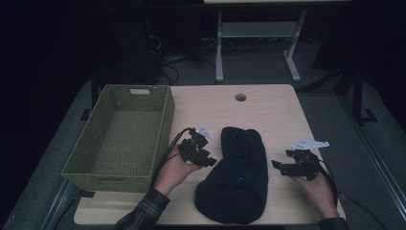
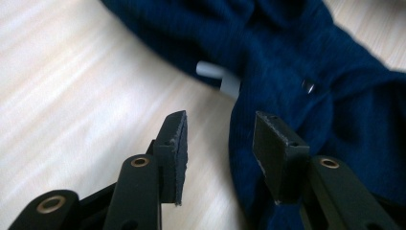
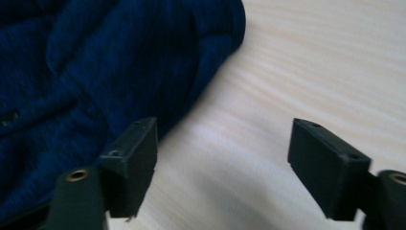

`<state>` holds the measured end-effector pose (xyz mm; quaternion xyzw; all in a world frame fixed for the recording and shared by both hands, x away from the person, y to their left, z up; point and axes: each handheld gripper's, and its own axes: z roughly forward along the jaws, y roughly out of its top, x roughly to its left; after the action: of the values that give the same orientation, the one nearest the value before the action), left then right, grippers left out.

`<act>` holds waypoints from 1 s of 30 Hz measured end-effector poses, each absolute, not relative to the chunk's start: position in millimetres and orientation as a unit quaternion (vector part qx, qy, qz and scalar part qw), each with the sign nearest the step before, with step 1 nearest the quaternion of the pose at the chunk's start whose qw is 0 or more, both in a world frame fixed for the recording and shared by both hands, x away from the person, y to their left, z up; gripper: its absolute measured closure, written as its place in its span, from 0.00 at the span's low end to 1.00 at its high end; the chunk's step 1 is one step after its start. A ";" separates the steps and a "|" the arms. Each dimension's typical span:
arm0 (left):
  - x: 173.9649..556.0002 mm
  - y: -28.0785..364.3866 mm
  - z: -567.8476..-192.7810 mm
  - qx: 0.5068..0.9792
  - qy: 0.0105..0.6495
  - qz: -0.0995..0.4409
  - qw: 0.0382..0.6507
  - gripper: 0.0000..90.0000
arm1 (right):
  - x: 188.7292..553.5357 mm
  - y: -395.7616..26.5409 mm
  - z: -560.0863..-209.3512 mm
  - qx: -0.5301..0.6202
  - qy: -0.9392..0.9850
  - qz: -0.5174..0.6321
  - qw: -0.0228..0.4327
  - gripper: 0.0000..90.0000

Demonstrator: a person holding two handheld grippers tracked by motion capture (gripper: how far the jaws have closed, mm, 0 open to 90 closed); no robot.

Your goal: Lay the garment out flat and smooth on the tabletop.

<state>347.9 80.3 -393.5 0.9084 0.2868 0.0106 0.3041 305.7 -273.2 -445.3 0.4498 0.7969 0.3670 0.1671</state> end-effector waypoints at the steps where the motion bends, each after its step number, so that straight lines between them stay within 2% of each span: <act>1: 349.5 77.8 -391.1 0.908 0.285 0.012 0.307 0.61 | 307.0 -272.8 -443.6 0.450 0.796 0.369 0.167 0.32; 12: 367.7 47.3 -391.7 0.900 0.288 0.002 0.326 0.60 | 330.0 -263.3 -433.7 0.445 0.793 0.383 0.163 0.43; 17: 370.7 40.9 -399.5 0.899 0.294 -0.007 0.325 0.61 | 345.3 -258.1 -441.1 0.456 0.791 0.383 0.142 0.45; 19: 371.9 40.4 -401.2 0.899 0.293 -0.012 0.325 0.64 | 352.0 -255.9 -442.6 0.458 0.789 0.385 0.142 0.47; 22: 374.3 41.1 -403.4 0.899 0.294 -0.017 0.325 0.75 | 362.4 -253.0 -445.9 0.463 0.785 0.387 0.140 0.52; 27: 375.8 40.7 -407.2 0.903 0.290 -0.026 0.316 0.91 | 373.4 -250.1 -459.3 0.471 0.787 0.383 0.112 0.60; 30: 375.8 39.6 -409.1 0.907 0.286 -0.027 0.308 0.96 | 374.2 -248.6 -462.6 0.468 0.791 0.384 0.093 0.72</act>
<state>375.8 39.6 -409.1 0.9072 0.2858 -0.0269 0.3076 374.2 -248.6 -462.6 0.4677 0.7907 0.3840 0.0928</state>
